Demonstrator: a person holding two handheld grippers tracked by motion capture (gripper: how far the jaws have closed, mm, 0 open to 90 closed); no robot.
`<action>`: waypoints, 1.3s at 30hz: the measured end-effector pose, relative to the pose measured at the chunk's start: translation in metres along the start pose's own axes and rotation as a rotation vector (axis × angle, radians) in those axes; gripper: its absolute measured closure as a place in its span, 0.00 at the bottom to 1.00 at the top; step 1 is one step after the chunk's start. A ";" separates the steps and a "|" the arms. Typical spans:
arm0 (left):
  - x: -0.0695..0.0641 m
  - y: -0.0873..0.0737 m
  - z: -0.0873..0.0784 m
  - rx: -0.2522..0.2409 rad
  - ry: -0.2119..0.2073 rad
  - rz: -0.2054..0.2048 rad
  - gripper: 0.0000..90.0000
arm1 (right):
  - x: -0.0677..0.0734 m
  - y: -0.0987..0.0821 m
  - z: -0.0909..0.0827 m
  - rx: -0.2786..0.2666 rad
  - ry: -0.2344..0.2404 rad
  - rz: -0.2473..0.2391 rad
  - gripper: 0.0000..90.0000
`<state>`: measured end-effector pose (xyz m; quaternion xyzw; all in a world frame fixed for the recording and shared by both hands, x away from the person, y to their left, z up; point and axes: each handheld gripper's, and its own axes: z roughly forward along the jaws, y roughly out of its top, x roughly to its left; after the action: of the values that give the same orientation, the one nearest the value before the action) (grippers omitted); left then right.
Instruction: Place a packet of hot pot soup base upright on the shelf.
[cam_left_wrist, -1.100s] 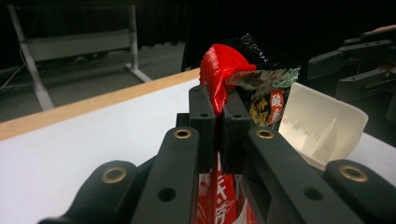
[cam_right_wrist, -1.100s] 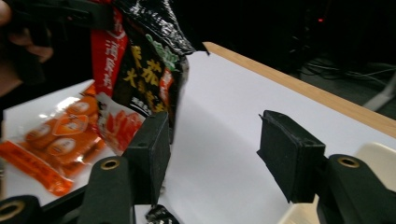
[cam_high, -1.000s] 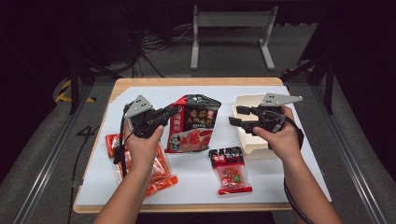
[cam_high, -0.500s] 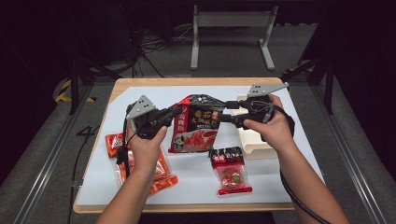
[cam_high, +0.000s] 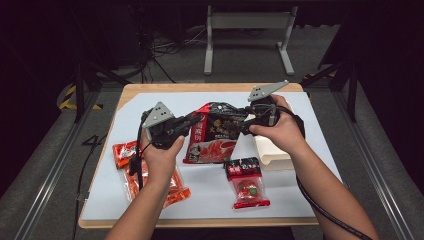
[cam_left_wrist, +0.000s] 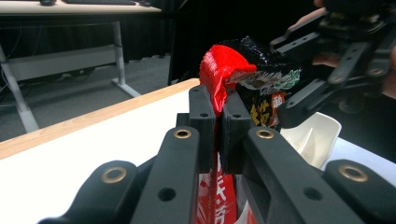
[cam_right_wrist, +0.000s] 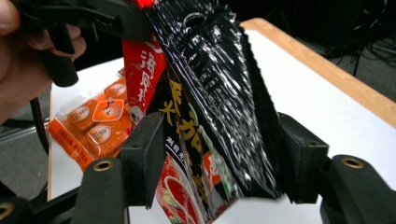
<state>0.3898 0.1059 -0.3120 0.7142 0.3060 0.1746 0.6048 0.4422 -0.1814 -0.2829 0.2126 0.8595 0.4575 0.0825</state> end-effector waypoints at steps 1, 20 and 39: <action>-0.001 0.000 0.000 0.002 -0.004 -0.002 0.96 | 0.000 0.000 0.000 0.000 0.000 0.000 0.47; 0.001 0.000 -0.002 -0.023 -0.028 -0.018 0.94 | 0.001 0.016 0.001 0.071 0.080 -0.042 0.87; 0.008 -0.009 -0.014 0.017 0.031 -0.042 0.53 | -0.014 0.032 -0.025 0.032 0.032 -0.067 0.89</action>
<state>0.3851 0.1225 -0.3192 0.7102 0.3316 0.1702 0.5972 0.4555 -0.1912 -0.2432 0.1775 0.8746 0.4439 0.0804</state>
